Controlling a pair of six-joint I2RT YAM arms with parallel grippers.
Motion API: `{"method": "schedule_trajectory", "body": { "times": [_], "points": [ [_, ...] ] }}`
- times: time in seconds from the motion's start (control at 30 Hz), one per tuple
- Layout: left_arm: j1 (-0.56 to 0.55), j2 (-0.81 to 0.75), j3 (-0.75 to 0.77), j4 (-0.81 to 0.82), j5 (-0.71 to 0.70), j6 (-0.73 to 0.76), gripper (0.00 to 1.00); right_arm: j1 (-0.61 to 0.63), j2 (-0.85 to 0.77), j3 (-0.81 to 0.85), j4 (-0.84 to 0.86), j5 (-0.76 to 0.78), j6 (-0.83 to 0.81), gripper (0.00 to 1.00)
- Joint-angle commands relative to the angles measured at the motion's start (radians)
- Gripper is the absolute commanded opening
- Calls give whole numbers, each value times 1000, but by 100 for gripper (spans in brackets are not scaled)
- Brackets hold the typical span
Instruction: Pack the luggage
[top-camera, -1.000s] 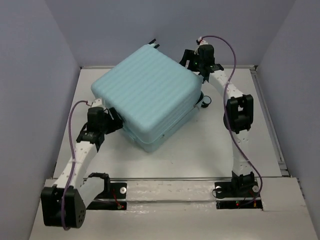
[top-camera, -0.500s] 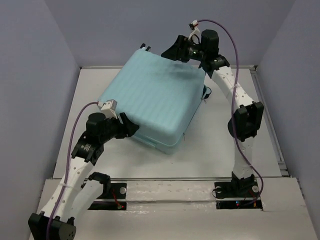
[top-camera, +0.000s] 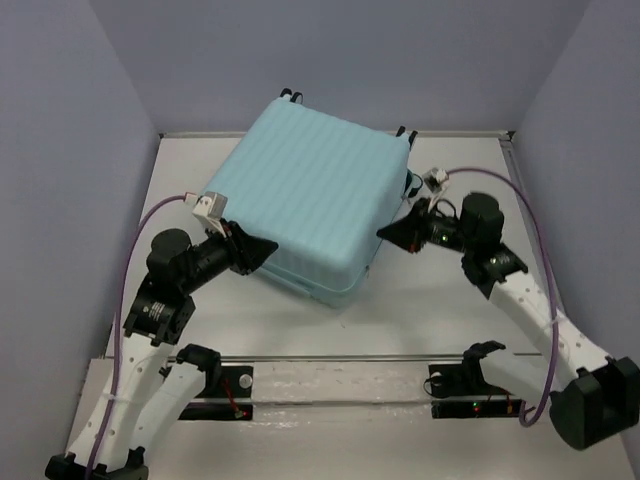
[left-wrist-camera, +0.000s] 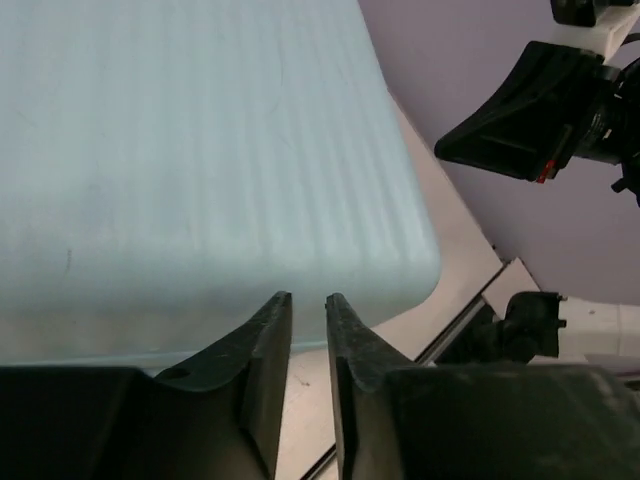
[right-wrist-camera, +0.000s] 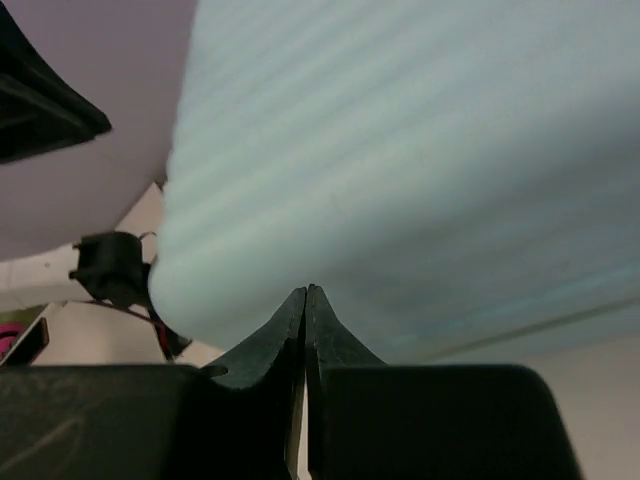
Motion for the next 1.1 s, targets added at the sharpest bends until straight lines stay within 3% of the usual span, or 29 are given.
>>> {"method": "schedule_trajectory", "body": {
  "times": [0.0, 0.1, 0.27, 0.33, 0.37, 0.47, 0.67, 0.93, 1.07],
  "points": [
    [-35, -61, -102, -46, 123, -7, 25, 1, -152, -395, 190, 96, 1, 7],
    [-76, -106, -205, -23, 106, -71, 22, 1, -193, -502, 246, 91, 12, 7],
    [-133, -94, -346, 92, 69, -174, 25, 1, -116, -631, 492, 20, 63, 10],
    [-167, -66, -363, 133, 43, -198, 28, 1, -75, -640, 584, 8, 61, 29],
    [-178, -39, -374, 182, 31, -218, 31, 1, -24, -638, 609, -18, 50, 46],
    [-221, 6, -382, 273, 10, -231, 33, 1, 51, -651, 762, -66, 56, 58],
    [-265, 111, -377, 331, -18, -200, 34, 1, 330, -589, 998, -263, 70, 61],
    [-284, 136, -376, 343, -34, -192, 34, 1, 424, -617, 1314, -405, 242, 58],
    [-290, 141, -368, 348, -41, -197, 33, 1, 372, -606, 1190, -381, 169, 58]
  ]
}}
